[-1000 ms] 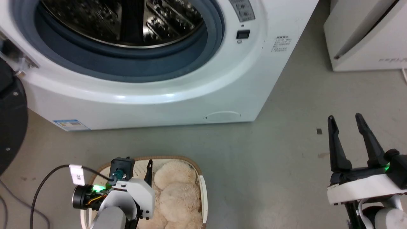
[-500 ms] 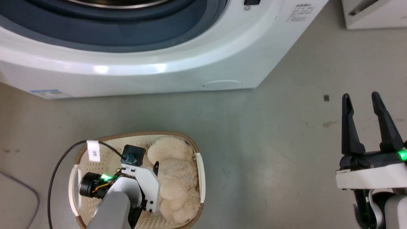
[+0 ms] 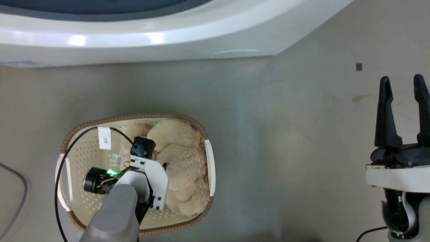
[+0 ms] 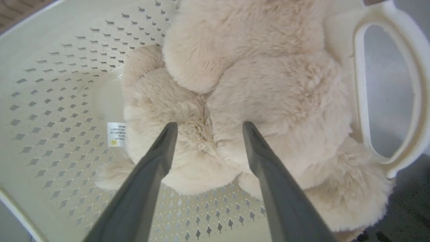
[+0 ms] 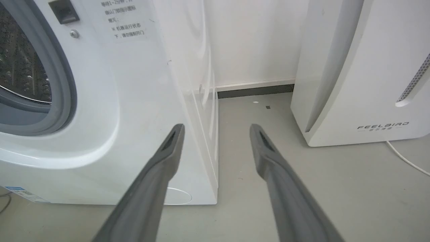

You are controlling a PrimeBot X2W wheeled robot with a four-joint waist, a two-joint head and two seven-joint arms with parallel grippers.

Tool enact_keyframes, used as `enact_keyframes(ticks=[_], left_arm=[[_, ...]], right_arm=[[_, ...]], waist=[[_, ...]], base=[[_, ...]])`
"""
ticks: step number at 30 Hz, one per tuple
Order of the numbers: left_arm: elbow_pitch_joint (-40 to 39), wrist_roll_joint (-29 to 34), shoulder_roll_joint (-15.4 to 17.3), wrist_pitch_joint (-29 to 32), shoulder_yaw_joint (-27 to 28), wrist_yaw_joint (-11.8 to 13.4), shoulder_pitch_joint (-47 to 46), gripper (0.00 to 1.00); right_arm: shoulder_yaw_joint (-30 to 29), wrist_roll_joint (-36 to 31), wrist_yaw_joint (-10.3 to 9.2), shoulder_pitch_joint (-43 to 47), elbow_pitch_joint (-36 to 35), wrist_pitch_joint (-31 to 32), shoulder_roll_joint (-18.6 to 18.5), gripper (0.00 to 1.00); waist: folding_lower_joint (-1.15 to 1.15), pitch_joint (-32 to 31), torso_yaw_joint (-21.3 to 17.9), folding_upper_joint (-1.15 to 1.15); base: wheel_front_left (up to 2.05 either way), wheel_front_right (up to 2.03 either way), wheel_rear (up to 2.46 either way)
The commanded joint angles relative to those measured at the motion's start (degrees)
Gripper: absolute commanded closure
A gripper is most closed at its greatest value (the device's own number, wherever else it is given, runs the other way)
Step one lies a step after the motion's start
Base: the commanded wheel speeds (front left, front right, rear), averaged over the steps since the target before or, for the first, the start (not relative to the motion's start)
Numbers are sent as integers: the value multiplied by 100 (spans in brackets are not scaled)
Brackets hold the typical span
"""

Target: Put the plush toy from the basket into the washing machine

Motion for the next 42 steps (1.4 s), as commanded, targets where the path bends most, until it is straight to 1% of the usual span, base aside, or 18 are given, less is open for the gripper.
enact_keyframes(ticks=[1, 4, 14, 19, 34, 35, 36, 40, 42], left_arm=[[158, -39, 56, 32, -35, -2, -203, 0], [334, -123, 89, 5, -21, 37, -389, 0], [924, -256, 140, 78, -172, 11, -865, 0], [1219, -332, 158, 13, -238, 47, -1091, 0], [2099, -568, 192, -16, -490, 1, -1736, 0], [2158, -572, 198, -33, -521, -12, -1774, 86], [2217, -584, 202, -67, -544, -20, -1818, 100], [2440, -627, 217, -135, -646, -76, -1944, 100], [2440, -660, 209, -178, -647, -90, -1923, 100]], right_arm=[[-34, 60, -3, -147, -69, -60, -1, 0], [-43, 99, -3, -215, -114, -96, -1, 0], [-125, 248, -3, -414, -258, -215, -1, 0], [-140, 319, -3, -521, -318, -274, -1, 0], [-227, 432, -4, -786, -502, -453, -1, 0], [-228, 442, -4, -803, -508, -465, -1, 0], [-232, 456, -4, -821, -517, -476, -1, 0], [-259, 512, -4, -887, -522, -522, -1, 0], [-259, 516, -4, -883, -483, -522, -1, 0]], waist=[[-1, 217, -5, 0], [-1, 424, -21, 0], [-1, 1017, -33, 0], [-1, 1245, -65, 0], [-1, 1887, -123, 0], [-1, 1913, -131, 0], [-1, 1937, -139, 0], [-1, 1982, -184, 0], [-1, 1895, -199, 0]], base=[[0, 0, 0], [0, 0, 0], [0, 0, 0], [0, 0, 0], [0, 0, 0], [0, 0, 0], [0, 0, 0], [0, 0, 0], [0, 0, 0]])
